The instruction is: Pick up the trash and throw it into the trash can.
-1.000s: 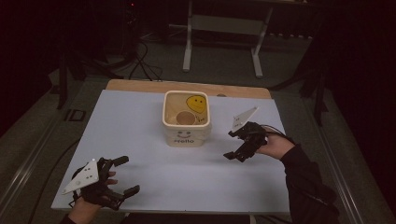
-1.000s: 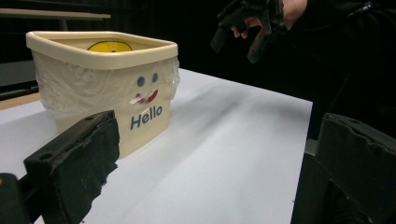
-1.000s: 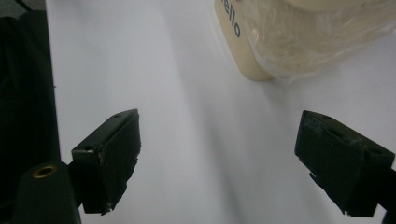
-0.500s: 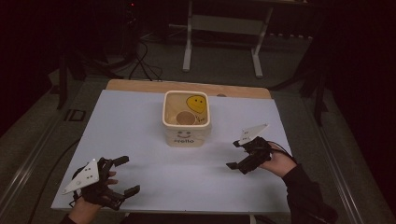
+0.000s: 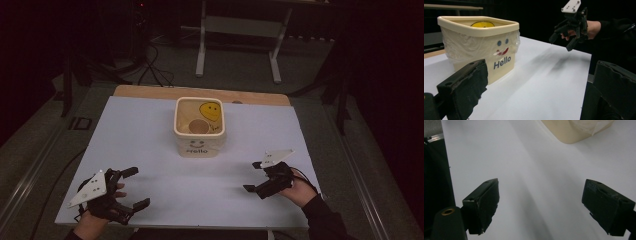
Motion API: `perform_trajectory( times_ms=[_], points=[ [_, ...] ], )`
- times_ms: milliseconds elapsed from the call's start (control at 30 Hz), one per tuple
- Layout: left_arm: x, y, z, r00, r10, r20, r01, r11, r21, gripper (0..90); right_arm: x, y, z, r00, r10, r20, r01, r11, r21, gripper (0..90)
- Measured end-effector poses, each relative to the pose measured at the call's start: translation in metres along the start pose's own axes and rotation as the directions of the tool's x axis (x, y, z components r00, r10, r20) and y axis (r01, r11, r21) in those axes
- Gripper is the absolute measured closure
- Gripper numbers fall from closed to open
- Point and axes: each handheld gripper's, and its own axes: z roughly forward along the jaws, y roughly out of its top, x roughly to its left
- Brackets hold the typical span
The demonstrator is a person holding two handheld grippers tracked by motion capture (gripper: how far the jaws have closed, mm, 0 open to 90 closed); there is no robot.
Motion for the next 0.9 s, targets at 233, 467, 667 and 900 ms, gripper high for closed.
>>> perform_trajectory(
  times_ms=[233, 467, 667, 900],
  points=[
    [0.000, 0.000, 0.000, 1.0000, 0.002, 0.001, -0.002, 1.0000, -0.001, 0.8, 0.009, -0.012, -0.003, 0.9967, 0.035, 0.073, -0.030, 0.997, -0.065, 14.1],
    [0.000, 0.000, 0.000, 1.0000, 0.000, 0.001, 0.000, 1.0000, 0.000, 0.8, 0.012, -0.023, -0.011, 0.9921, 0.077, 0.099, -0.063, 0.989, -0.133, 14.0],
    [0.000, 0.000, 0.000, 1.0000, 0.002, 0.000, -0.002, 1.0000, 0.000, 0.8, 0.011, -0.032, -0.017, 0.9878, 0.104, 0.116, -0.084, 0.983, -0.163, 14.0],
    [0.000, 0.000, 0.000, 1.0000, 0.003, 0.003, -0.003, 1.0000, 0.002, 0.8, 0.010, -0.043, -0.018, 0.9840, 0.125, 0.127, -0.099, 0.976, -0.193, 14.0]
  ],
)
